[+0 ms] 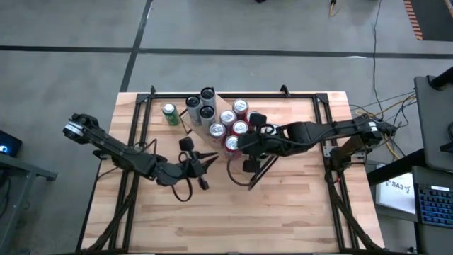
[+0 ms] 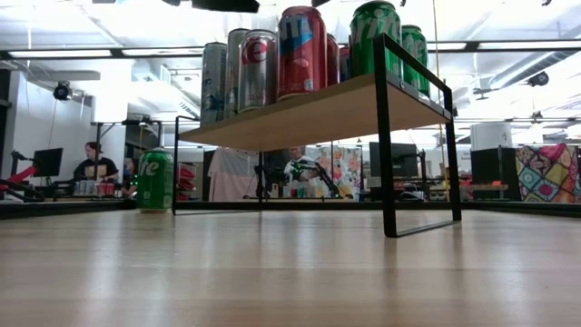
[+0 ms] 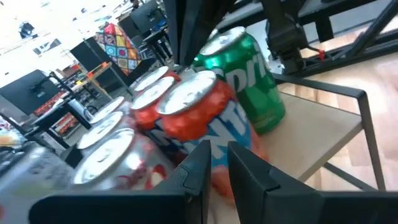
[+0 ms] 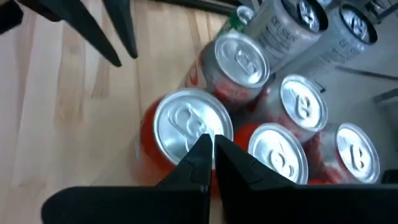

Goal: Place canned beverage on shelf
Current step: Put the orange soda can on the shelf aligned with the other orange soda can

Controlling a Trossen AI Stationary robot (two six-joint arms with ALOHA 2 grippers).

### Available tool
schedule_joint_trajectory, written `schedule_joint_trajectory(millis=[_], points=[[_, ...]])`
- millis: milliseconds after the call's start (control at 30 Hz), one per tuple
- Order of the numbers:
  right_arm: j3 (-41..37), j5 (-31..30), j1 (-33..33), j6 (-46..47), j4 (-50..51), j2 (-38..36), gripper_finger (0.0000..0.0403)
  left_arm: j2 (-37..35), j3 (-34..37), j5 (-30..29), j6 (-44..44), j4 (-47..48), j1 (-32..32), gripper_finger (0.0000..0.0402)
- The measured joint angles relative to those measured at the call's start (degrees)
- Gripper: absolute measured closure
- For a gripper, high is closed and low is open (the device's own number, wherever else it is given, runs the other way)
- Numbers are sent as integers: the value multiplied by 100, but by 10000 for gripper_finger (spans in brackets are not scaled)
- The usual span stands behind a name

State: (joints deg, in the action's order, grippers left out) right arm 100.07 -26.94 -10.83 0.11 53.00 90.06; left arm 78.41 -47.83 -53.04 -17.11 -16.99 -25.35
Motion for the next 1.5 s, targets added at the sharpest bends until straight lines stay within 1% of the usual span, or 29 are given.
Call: schedule_joint_trajectory(millis=[133, 300, 433, 533, 600, 700, 767, 867, 967, 1033, 1100, 1200, 1233, 1267, 1300, 1400, 1500], points=[[0, 34, 18, -93, -259, 7, 394, -293, 45, -2, -117, 152, -1, 364], [0, 35, 13, -27, -317, 9, 394, -797, 373, 19, -330, 97, 0, 364], [-74, 33, 13, 12, -416, 9, 394, -1330, 675, 468, -361, -119, 5, 364], [-148, 35, 13, 38, -500, 18, 394, -1659, 836, 550, -608, -446, 5, 364], [-183, 33, 13, 93, -547, 18, 394, -1856, 844, 560, -753, -502, 5, 364], [-236, 2, 13, 247, -569, 18, 394, -2087, 839, 606, -1198, -501, 5, 364], [-243, -15, 11, 340, -671, 18, 394, -2204, 839, 833, -1567, -493, 11, 364], [-243, -20, 11, 445, -1066, 12, 394, -2384, 896, 1423, -2038, -498, 10, 364], [-243, -20, 11, 567, -1270, 12, 394, -2610, 1117, 1835, -2125, -497, 11, 364], [-243, -57, 12, 633, -1330, 12, 394, -2775, 1299, 1944, -2154, -505, 11, 364], [-243, -410, 13, 802, -1338, 12, 394, -2970, 1413, 1938, -2125, -512, 11, 364], [-243, -1410, 13, 1267, -1336, 12, 394, -3291, 1587, 1925, -2021, -585, 11, 364], [-243, -1657, 15, 1415, -1329, 10, 394, -3384, 1659, 1917, -2018, -559, 11, 364], [-243, -1822, 28, 1553, -1329, 4, 394, -3471, 1724, 1907, -2031, -525, 11, 364], [-243, -1855, 53, 1717, -1327, -14, 394, -3556, 1782, 1907, -2046, -496, 11, 364], [-175, -1531, 197, 2350, -1301, -35, 394, -3809, 1963, 1902, -2102, -522, 11, 364], [-127, -1055, 395, 2672, -1286, -37, 394, -4003, 2143, 1900, -2164, -493, 11, 364]])
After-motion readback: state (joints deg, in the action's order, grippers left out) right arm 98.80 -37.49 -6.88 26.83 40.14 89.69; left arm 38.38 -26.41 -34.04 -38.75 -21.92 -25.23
